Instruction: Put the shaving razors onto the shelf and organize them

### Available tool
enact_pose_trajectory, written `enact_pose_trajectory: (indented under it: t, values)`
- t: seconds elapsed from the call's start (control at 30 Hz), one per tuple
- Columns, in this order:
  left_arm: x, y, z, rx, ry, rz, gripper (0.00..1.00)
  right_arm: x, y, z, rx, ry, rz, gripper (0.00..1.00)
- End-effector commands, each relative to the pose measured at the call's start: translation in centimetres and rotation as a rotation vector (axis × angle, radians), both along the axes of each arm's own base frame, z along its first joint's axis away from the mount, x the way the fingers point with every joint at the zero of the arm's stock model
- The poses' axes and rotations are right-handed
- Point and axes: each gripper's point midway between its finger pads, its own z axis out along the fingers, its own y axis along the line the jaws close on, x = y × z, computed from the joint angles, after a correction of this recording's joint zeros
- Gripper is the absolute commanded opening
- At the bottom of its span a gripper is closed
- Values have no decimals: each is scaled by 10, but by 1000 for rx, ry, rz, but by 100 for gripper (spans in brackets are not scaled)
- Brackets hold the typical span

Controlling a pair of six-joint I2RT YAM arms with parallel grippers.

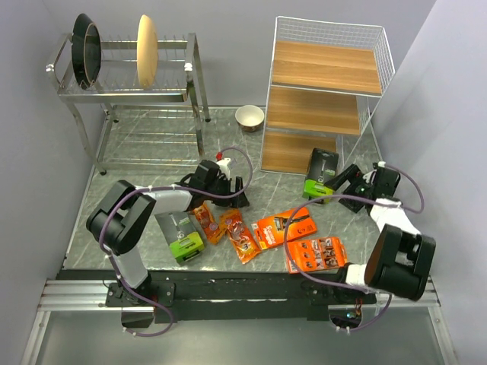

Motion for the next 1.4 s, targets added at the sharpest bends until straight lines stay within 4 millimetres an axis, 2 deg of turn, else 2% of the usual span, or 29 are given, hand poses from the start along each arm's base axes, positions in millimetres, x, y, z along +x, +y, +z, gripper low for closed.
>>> enact_pose_trajectory:
  t: [0.0,0.03,0.07,0.1,0.13,0.17,0.2,0.23,0.33,0.37,0.4,0.43,0.53,0.63,0.73,0.83,0.9,1.1,1.3,1.37]
  values:
    - [-6,10,-4,63,10,-5,88,7,-12,8,-109,-10,67,80]
    - [-6,10,-4,62,8,0,88,7,-11,21,-164,-78,106,74]
    - [-5,11,-5,65,4,5,88,3,-6,19,-187,-96,134,68]
    - [-3,10,-4,61,-5,10,88,1,4,24,-226,-138,208,52]
    - [-2,11,-5,67,-9,13,87,-1,12,29,-240,-167,256,44]
    - [1,10,-4,68,-16,15,87,-7,21,27,-243,-165,308,24]
    - [4,13,-7,91,-16,35,87,-11,33,27,-291,-192,398,8]
    - [7,15,-8,100,-17,49,89,-13,38,26,-324,-196,436,0]
    - [15,16,-7,108,-41,78,91,-15,52,26,-432,-227,550,0]
    - [17,16,-6,107,-46,85,92,-17,50,22,-486,-211,588,0]
    - [17,15,-6,109,-46,85,92,-16,59,16,-530,-194,637,0]
    - [18,13,-4,104,-45,78,91,-10,49,17,-607,-165,621,0]
    - [18,12,-5,96,-36,87,91,-9,38,8,-719,-105,674,0]
    - [17,13,-5,88,-32,98,91,-12,42,0,-802,-98,775,0]
    - [16,15,-6,89,-34,105,92,-7,33,-5,-882,-91,805,0]
    - [14,17,-8,95,-28,107,92,4,25,-9,-949,-68,800,0]
    - [14,17,-8,96,-30,110,92,18,17,-8,-1009,-75,773,0]
    - [11,19,-11,107,-21,106,93,50,15,2,-1080,-148,764,0]
    - [11,17,-10,101,-22,96,93,74,16,25,-1114,-240,718,0]
    - [11,17,-12,113,-21,93,93,79,19,23,-1105,-246,722,0]
